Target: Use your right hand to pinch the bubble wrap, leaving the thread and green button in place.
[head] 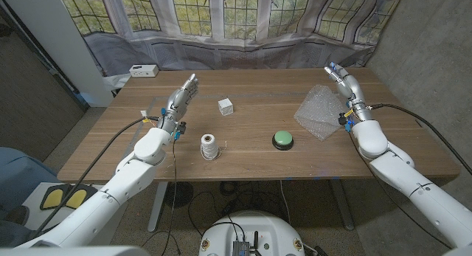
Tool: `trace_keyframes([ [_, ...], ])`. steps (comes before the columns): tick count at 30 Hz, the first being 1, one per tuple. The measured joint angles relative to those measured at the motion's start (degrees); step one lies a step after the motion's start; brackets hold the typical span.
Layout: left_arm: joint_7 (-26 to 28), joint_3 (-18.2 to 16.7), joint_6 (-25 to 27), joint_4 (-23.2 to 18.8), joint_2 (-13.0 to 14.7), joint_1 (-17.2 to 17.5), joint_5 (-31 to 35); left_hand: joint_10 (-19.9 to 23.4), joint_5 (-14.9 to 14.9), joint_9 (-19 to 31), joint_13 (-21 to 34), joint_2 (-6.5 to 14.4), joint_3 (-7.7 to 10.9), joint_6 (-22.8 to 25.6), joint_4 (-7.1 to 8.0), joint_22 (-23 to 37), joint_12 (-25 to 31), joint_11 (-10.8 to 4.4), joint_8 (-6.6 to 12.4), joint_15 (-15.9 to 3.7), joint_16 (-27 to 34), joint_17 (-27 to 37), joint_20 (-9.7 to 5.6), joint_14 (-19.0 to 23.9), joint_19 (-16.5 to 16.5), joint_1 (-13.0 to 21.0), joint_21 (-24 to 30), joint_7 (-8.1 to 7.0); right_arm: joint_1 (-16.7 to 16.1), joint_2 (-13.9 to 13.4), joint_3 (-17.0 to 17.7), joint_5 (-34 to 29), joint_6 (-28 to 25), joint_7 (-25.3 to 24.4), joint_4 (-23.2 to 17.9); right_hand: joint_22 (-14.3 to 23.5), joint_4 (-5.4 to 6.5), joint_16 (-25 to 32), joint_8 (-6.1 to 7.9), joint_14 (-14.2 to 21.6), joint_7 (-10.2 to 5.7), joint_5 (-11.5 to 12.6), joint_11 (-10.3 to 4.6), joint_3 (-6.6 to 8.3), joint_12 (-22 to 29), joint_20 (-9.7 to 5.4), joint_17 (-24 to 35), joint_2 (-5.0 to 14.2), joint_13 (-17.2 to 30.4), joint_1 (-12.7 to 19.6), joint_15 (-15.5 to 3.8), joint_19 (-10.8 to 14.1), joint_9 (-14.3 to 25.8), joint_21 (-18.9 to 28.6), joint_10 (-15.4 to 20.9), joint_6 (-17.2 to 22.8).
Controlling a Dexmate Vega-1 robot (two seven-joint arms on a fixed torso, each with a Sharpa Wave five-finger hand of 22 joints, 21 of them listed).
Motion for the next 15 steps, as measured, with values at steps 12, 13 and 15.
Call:
trace_keyframes([
  [12,0.49,-0.38,-0.6,-0.03,-0.22,0.8,0.06,0.0,0.01,0.0,0.0,0.0,0.0,-0.01,0.0,0.0,0.0,0.0,0.04,0.0,0.01,0.0,0.3,0.0,-0.3,0.0,-0.41,0.0,0.08,-2.72,-0.74,-5.3,-5.49,-1.89,-2.51,0.0,0.0,0.0,0.25,0.01,0.1,0.0,-0.21,0.0,0.0,0.0,0.0,0.0,0.0,0.0,0.0,0.0,0.0,0.01,0.22,0.92],
  [13,0.52,-0.4,-0.61,-0.04,-0.24,0.9,0.06,0.0,0.0,0.0,0.0,0.0,0.0,0.23,0.0,0.0,0.0,0.0,0.04,0.0,0.01,0.0,0.29,0.0,-0.3,0.0,-0.49,0.19,-0.02,-3.09,-0.82,-5.9,-6.33,-2.05,-2.94,0.0,0.0,0.0,0.27,0.01,0.22,0.0,-0.21,0.0,0.0,0.0,0.0,0.0,0.0,0.0,0.01,0.0,0.0,0.01,0.22,1.07],
  [15,0.57,-0.45,-0.67,-0.05,-0.27,1.03,0.06,0.0,0.01,0.0,0.0,0.0,0.0,0.51,0.0,0.0,0.0,0.0,0.04,0.0,0.01,0.0,0.29,0.0,-0.29,0.0,-0.5,0.11,-0.17,-3.64,-0.95,-6.9,-7.53,-2.37,-3.58,0.0,0.0,0.0,0.27,0.01,0.02,0.0,-0.21,0.0,0.0,0.02,0.0,0.0,0.0,0.0,0.01,-0.01,0.0,0.01,0.22,1.66],
])
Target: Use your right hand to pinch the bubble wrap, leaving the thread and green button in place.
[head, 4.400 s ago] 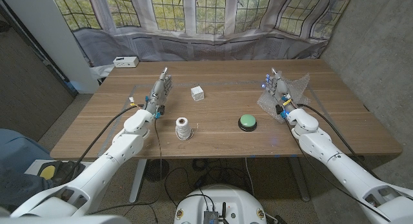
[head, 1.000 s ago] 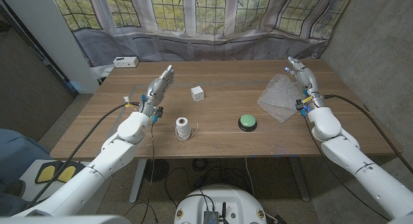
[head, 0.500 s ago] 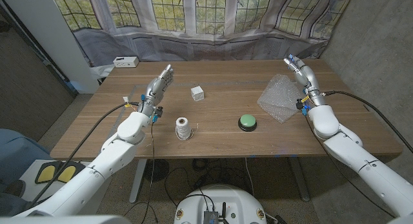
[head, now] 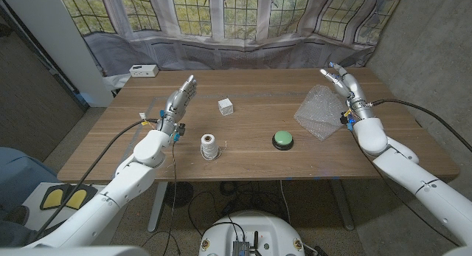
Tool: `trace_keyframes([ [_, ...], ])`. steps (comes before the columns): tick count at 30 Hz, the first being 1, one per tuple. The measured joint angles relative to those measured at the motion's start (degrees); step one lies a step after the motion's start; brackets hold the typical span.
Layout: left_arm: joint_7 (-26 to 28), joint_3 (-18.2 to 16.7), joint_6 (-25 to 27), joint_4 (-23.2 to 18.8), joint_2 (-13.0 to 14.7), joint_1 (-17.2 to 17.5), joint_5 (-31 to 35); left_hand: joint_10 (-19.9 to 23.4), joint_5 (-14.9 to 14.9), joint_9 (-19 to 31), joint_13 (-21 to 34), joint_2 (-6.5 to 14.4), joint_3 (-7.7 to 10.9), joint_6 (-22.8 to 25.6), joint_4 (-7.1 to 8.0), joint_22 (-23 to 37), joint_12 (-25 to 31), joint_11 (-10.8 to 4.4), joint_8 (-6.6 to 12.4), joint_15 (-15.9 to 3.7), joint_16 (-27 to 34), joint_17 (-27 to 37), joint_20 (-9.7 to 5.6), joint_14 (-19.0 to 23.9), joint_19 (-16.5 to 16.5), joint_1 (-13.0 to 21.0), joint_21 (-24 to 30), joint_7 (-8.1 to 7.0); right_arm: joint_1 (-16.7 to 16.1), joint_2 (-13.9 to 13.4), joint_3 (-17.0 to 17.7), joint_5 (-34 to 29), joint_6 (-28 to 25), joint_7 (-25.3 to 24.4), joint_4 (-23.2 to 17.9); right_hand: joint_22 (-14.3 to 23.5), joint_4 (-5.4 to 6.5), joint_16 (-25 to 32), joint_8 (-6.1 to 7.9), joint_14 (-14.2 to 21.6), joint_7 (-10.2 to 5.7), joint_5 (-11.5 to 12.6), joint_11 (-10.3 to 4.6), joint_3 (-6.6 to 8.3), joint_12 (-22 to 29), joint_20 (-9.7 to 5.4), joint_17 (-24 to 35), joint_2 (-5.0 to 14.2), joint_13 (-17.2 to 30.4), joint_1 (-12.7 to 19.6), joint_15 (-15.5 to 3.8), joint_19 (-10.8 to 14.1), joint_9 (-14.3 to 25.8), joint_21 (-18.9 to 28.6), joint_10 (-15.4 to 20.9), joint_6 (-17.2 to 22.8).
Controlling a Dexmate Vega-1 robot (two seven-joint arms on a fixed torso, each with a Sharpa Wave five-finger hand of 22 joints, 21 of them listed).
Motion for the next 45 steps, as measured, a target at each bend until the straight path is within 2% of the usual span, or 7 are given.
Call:
trace_keyframes([
  [8,0.18,-0.14,-0.1,-0.15,-0.05,0.38,-0.02,0.31,0.0,0.0,0.29,0.0,0.0,0.0,0.0,0.0,0.0,-0.31,0.0,0.0,0.0,0.0,0.0,0.0,0.0,0.0,0.0,0.0,-0.35,-2.1,-0.63,-3.7,-4.35,-1.11,-2.29,0.0,0.0,0.0,0.0,0.0,-0.84,0.0,-0.01,0.0,0.0,0.5,0.0,-0.31,0.3,0.31,0.0,-0.5,0.0,-0.22,-0.02,-0.84],
  [12,0.31,-0.17,-0.1,-0.33,-0.06,0.51,-0.02,0.31,0.0,0.0,0.29,0.31,0.0,0.2,0.0,0.0,0.0,-0.31,0.0,0.0,0.0,0.0,0.0,0.0,0.0,0.3,0.0,-0.2,-0.39,-3.06,-0.99,-5.01,-6.28,-1.25,-3.17,0.0,0.0,0.0,0.0,0.01,-1.06,0.0,-0.64,0.0,-0.33,1.32,0.0,-0.31,0.3,0.31,0.01,-1.32,0.0,-0.43,-0.64,-1.07],
  [18,0.47,-0.2,-0.1,-0.59,-0.06,0.69,0.06,0.31,0.0,0.0,0.29,0.3,0.0,0.2,0.0,0.0,-0.41,-0.31,-0.24,0.0,0.0,0.0,0.0,0.0,0.0,0.3,0.0,-0.21,-0.4,-4.42,-1.49,-6.78,-9.65,-1.02,-4.38,0.0,0.0,0.0,0.0,-0.06,-1.77,0.0,-0.62,0.0,-0.33,1.21,0.01,-0.08,0.29,0.54,0.36,-1.85,0.3,-0.43,-0.62,-0.53],
  [24,0.64,-0.22,-0.05,-0.95,-0.03,0.8,0.21,0.3,0.0,0.0,0.29,0.3,0.0,0.2,0.0,0.0,-0.46,-0.31,-0.26,0.0,-0.23,0.0,0.13,0.0,-0.13,0.3,0.0,-0.21,-0.4,-5.56,-1.99,-8.38,-12.97,-0.46,-5.48,0.01,0.0,0.0,0.0,0.04,-1.74,0.0,-0.61,0.0,-0.33,1.21,0.01,0.31,0.29,0.93,0.45,-1.84,0.3,-0.43,-0.62,-0.53],
  [27,0.71,-0.22,0.07,-1.07,-0.01,0.85,0.31,0.3,0.01,0.0,0.29,0.3,0.0,0.2,0.0,0.0,-0.46,-0.31,-0.25,0.0,-0.23,0.0,0.28,-0.01,-0.29,0.3,0.0,-0.21,-0.37,-6.11,-2.28,-9.06,-14.13,-0.3,-6.05,0.01,-0.25,0.0,0.0,0.04,-0.61,0.0,-0.19,0.25,-0.33,1.21,0.01,0.15,0.29,1.22,0.45,-1.84,0.3,-0.43,-1.04,-0.42],
  [35,0.94,-0.22,0.66,-1.66,0.09,1.01,0.6,0.3,-0.22,0.0,0.28,0.3,0.0,0.19,0.01,0.0,-0.46,-0.31,-0.25,0.0,-0.22,0.0,0.59,-0.01,0.03,0.3,0.0,-0.21,0.67,-8.23,-3.99,-11.67,-18.37,1.01,-7.5,0.01,-0.48,-0.45,-0.07,-0.56,-0.92,0.0,-0.4,0.48,-0.55,1.01,0.01,0.54,0.29,2.05,0.35,-2.46,0.3,-0.65,-1.69,-0.98],
  [45,1.48,-0.22,1.31,-2.68,0.39,1.51,0.98,0.3,-0.22,0.0,0.28,0.3,-0.01,0.5,0.01,0.0,-0.46,-0.31,-0.25,0.0,-0.22,0.0,0.93,-0.01,-0.31,0.3,0.0,-0.52,2.15,-10.17,-6.17,-14.35,-24.31,3.95,-9.28,0.01,-0.71,-0.85,-0.49,-1.79,-0.34,0.0,-0.69,0.72,-0.98,1.15,0.01,0.22,0.33,2.79,0.71,-4.04,0.3,-0.88,-3.83,-3.03],
])
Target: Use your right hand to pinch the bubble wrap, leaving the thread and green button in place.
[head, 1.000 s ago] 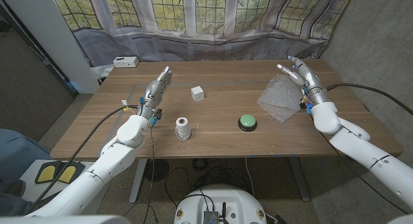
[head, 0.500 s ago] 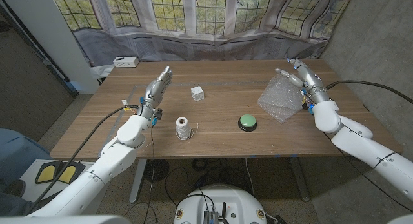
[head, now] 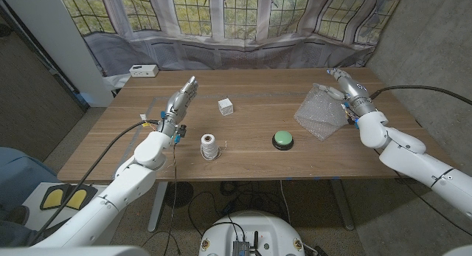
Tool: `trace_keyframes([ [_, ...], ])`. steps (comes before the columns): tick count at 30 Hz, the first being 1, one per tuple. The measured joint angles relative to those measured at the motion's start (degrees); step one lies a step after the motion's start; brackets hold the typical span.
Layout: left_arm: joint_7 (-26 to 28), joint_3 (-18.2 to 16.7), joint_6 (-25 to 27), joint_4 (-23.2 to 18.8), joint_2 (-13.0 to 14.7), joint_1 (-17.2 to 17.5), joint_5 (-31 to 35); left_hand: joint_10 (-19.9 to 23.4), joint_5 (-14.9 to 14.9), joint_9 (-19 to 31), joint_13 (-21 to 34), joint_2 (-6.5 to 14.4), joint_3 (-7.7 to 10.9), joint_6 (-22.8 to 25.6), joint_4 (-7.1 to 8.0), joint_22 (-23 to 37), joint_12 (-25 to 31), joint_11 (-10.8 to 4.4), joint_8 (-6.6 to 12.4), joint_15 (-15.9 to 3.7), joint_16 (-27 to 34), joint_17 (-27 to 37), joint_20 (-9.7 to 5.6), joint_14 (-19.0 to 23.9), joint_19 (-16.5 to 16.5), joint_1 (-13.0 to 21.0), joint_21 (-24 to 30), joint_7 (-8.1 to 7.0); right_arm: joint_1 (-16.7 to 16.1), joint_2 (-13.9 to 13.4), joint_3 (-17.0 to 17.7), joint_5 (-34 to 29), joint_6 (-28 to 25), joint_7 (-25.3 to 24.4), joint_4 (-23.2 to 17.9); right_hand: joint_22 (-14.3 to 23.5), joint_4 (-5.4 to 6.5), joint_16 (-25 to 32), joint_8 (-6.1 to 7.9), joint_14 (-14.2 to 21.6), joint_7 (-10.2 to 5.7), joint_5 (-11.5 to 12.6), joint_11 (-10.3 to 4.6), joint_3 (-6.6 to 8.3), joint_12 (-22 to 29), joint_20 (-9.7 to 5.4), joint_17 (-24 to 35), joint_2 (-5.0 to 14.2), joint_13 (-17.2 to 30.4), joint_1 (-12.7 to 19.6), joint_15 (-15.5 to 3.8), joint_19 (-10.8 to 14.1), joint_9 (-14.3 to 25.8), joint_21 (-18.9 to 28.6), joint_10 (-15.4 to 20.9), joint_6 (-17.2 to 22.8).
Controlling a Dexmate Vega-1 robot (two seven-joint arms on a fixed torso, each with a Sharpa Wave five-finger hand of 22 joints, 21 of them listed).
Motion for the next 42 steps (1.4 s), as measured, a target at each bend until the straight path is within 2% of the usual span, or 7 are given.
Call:
trace_keyframes([
  [6,0.24,-0.01,0.34,-0.29,0.05,0.19,0.02,0.0,0.0,0.0,0.0,0.0,0.2,0.0,-0.2,0.0,0.0,0.0,-0.21,0.32,0.0,0.0,0.0,0.32,0.0,0.0,0.0,0.0,1.31,-1.24,-1.75,-2.1,-3.79,2.53,-1.29,0.0,0.0,0.0,-0.63,-1.09,-0.77,0.0,-0.63,0.0,-0.21,0.16,0.0,0.22,0.23,0.38,-0.09,-1.18,0.0,0.0,-1.62,-2.01],
  [9,0.26,-0.02,0.41,-0.33,0.05,0.26,0.02,0.0,0.0,0.0,0.0,0.0,0.24,0.0,-0.24,0.0,0.0,0.0,-0.21,0.32,0.0,0.0,0.31,0.32,0.3,0.0,0.0,0.0,1.9,-1.76,-2.45,-2.78,-5.1,3.54,-1.87,0.0,0.0,0.0,-0.63,-1.32,-1.74,0.0,-1.14,0.0,-0.21,0.48,0.09,-0.08,0.23,0.68,0.14,-1.7,-0.01,0.0,-2.13,-2.98],
  [16,0.29,-0.01,0.46,-0.34,-0.01,0.34,-0.02,0.32,0.0,0.0,-0.01,0.3,0.24,0.0,-0.24,0.0,-0.4,0.32,-0.21,0.31,0.0,0.0,0.6,0.31,0.01,0.3,0.0,0.0,3.28,-2.8,-3.93,-4.53,-8.1,6.03,-2.93,0.14,0.0,-0.1,-0.63,-2.46,-2.85,-0.22,-1.53,0.0,-0.2,2.1,0.14,-0.38,0.22,0.97,0.41,-3.32,-0.01,0.0,-3.17,-4.91],
  [26,0.31,-0.01,0.61,-0.26,-0.08,0.46,-0.23,0.31,0.01,0.0,-0.01,0.3,0.24,-0.23,-0.24,0.0,-0.4,0.31,-0.21,0.62,0.0,0.0,0.6,0.62,0.01,0.3,0.0,-0.22,5.15,-3.49,-5.91,-7.13,-11.73,10.09,-3.8,0.13,0.0,-0.44,-0.63,-3.76,-1.92,-0.22,-1.25,0.0,-0.42,1.7,0.14,-0.84,0.22,1.43,0.53,-3.74,-0.01,0.0,-4.89,-7.44],
  [30,0.32,0.0,0.62,-0.24,-0.09,0.48,-0.26,0.31,0.01,0.0,-0.01,0.32,0.23,-0.23,-0.23,0.0,-0.4,0.31,-0.42,0.62,0.0,0.0,0.6,0.62,0.01,0.32,0.0,-0.22,7.05,-3.78,-7.6,-7.88,-12.51,11.93,-3.93,0.05,0.01,-0.44,-0.68,-4.06,-1.8,-0.22,-1.24,0.0,-0.42,1.7,0.14,-1.13,0.22,1.72,0.83,-3.74,-0.01,0.0,-5.51,-8.21],
  [38,0.28,0.03,0.62,-0.27,0.04,0.49,-0.05,0.31,0.01,0.0,-0.01,0.53,0.23,-0.54,-0.23,0.0,-0.39,0.31,-0.64,0.62,-0.22,0.0,0.89,0.62,-0.28,0.53,-0.34,-0.53,9.59,-3.94,-9.59,-9.1,-14.27,16.28,-3.79,-0.02,0.01,-0.44,-0.84,-5.15,-1.55,-0.22,-0.87,-0.01,-0.42,2.44,0.14,-1.74,0.22,2.33,0.99,-4.47,-0.01,0.0,-6.83,-10.21],
  [42,0.28,0.05,0.61,-0.39,0.18,0.49,0.05,0.31,0.02,0.0,-0.01,0.53,0.23,-0.54,-0.23,0.0,-0.39,0.31,-0.64,0.62,-0.22,0.0,1.14,0.62,-0.53,0.53,-0.34,-0.53,10.8,-3.99,-10.58,-9.78,-15.13,18.58,-3.59,-0.02,-0.23,-0.44,-0.84,-6.83,-2.02,-0.22,-0.81,-0.24,-0.65,3.07,0.14,-2.36,0.22,2.95,1.36,-5.92,0.27,0.01,-9.23,-12.5],
])
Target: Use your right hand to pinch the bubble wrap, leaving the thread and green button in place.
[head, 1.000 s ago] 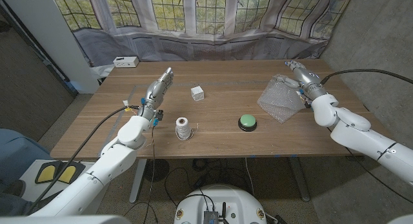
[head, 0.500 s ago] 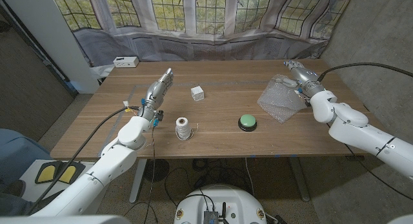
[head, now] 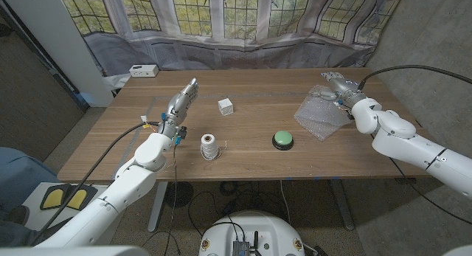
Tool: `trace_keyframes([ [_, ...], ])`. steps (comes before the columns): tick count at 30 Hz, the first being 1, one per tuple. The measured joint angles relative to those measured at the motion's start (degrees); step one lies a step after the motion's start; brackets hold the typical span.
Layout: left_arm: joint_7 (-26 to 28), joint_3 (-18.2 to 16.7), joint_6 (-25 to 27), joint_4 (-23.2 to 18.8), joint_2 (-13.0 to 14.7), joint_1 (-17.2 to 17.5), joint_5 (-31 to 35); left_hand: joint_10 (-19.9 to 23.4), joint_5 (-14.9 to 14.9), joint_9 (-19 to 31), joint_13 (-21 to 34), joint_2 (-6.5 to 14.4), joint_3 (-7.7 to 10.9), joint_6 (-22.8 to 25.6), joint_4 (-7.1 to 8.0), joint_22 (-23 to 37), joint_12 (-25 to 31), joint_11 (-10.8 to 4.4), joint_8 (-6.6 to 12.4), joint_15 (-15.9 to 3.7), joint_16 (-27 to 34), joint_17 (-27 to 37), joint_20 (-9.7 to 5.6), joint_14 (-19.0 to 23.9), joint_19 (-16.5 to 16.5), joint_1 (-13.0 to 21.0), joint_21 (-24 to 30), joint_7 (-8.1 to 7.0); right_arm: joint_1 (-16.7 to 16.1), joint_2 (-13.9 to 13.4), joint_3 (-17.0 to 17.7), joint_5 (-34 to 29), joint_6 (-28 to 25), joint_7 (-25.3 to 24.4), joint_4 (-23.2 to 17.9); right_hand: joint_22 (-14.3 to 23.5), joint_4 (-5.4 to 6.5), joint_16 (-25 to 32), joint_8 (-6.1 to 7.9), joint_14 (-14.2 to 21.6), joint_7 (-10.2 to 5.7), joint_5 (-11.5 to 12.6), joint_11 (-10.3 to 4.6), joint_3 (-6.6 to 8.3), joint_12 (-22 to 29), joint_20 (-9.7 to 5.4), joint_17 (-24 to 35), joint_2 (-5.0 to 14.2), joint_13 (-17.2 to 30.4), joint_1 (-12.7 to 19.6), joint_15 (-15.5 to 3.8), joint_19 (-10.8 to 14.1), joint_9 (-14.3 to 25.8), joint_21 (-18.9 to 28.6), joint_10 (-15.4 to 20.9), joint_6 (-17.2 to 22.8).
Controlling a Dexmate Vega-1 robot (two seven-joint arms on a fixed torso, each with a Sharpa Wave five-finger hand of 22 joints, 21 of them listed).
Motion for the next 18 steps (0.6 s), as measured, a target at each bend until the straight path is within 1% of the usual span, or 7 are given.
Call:
trace_keyframes([
  [2,0.0,0.0,0.02,-0.08,0.06,0.0,0.04,0.0,0.0,0.0,0.0,0.0,0.0,0.0,0.0,0.0,0.0,0.0,0.0,0.0,0.0,0.0,0.0,0.0,0.0,0.0,0.0,0.0,0.71,0.0,-0.59,-0.47,-0.59,1.32,0.17,0.09,0.0,0.0,0.0,-0.33,-0.2,0.1,-0.03,0.0,0.0,0.18,0.0,0.0,0.0,-0.03,0.06,-0.58,0.0,0.0,-0.79,-0.57],
  [4,0.0,0.02,0.18,-0.16,0.1,0.0,0.09,0.0,0.0,0.0,0.0,0.0,0.0,0.0,0.0,0.0,-0.15,0.0,0.0,0.0,0.0,0.0,0.0,0.0,0.0,0.0,0.0,0.0,1.3,0.0,-1.11,-0.74,-0.92,2.07,0.37,0.16,0.0,0.0,0.0,-0.81,0.02,0.24,-0.03,0.0,0.0,0.17,0.0,-0.08,0.0,-0.12,0.2,-0.58,0.0,0.0,-0.78,-0.79],
  [10,0.0,0.13,0.36,-0.21,0.12,-0.06,0.16,0.0,0.0,0.0,0.0,0.0,-0.25,0.0,-0.24,0.0,-0.45,0.0,0.0,0.0,0.0,0.0,0.0,0.0,0.0,0.0,0.0,0.0,2.66,0.07,-2.3,-1.73,-1.6,4.41,0.92,0.16,0.0,0.0,0.0,-0.81,-0.2,0.26,-0.03,0.0,0.0,-0.14,0.0,-0.22,0.28,-0.25,0.2,-0.89,0.0,0.0,-0.78,-1.2],
  [11,0.0,0.14,0.4,-0.21,0.12,-0.07,0.17,0.0,0.0,0.0,0.0,0.0,-0.25,0.0,-0.24,0.0,-0.45,0.0,0.0,0.0,0.0,0.0,0.0,0.0,0.0,0.0,0.0,0.0,2.66,0.07,-2.3,-1.84,-1.65,4.67,0.92,0.16,0.0,0.0,0.0,-0.81,-0.2,0.26,-0.03,0.0,0.0,-0.14,0.0,-0.46,0.28,-0.01,0.19,-0.89,0.0,0.0,-0.78,-1.2],
  [12,0.0,0.15,0.41,-0.21,0.12,-0.09,0.17,0.0,0.0,0.0,0.0,0.0,-0.25,0.0,-0.24,0.0,-0.45,0.0,0.0,0.0,0.0,0.0,0.0,0.0,0.0,0.0,0.0,0.0,3.49,0.21,-3.01,-2.18,-1.84,5.48,1.25,0.15,0.0,0.0,0.0,-0.82,-0.2,0.26,-0.02,0.0,0.0,-0.12,0.0,-0.51,0.28,0.04,0.21,-0.91,0.0,0.0,-0.78,-1.2],
  [14,0.0,0.16,0.43,-0.21,0.11,-0.09,0.18,0.0,0.0,0.0,0.0,0.0,-0.25,0.0,-0.24,0.0,-0.45,0.0,0.0,0.0,0.0,0.0,0.0,0.0,0.0,0.0,0.0,0.0,3.94,0.31,-3.39,-2.47,-2.02,6.27,1.46,0.15,0.0,0.0,0.0,-1.12,0.11,0.26,0.29,0.0,0.0,0.06,0.0,-0.51,0.28,0.04,0.51,-1.1,0.0,0.0,-1.1,-1.51],
  [18,0.04,0.18,0.47,-0.21,0.04,-0.09,0.18,0.0,0.0,0.0,0.0,0.0,-0.25,0.0,-0.24,0.0,-0.45,0.0,0.0,0.0,0.0,0.0,0.19,0.0,-0.19,0.0,0.0,0.01,5.04,0.54,-4.24,-2.96,-2.25,7.99,2.12,0.15,0.03,0.0,0.0,-1.12,0.11,0.26,0.29,-0.03,0.0,0.06,0.24,-0.71,0.27,-0.16,0.51,-1.09,-0.01,0.0,-1.09,-1.5],
])
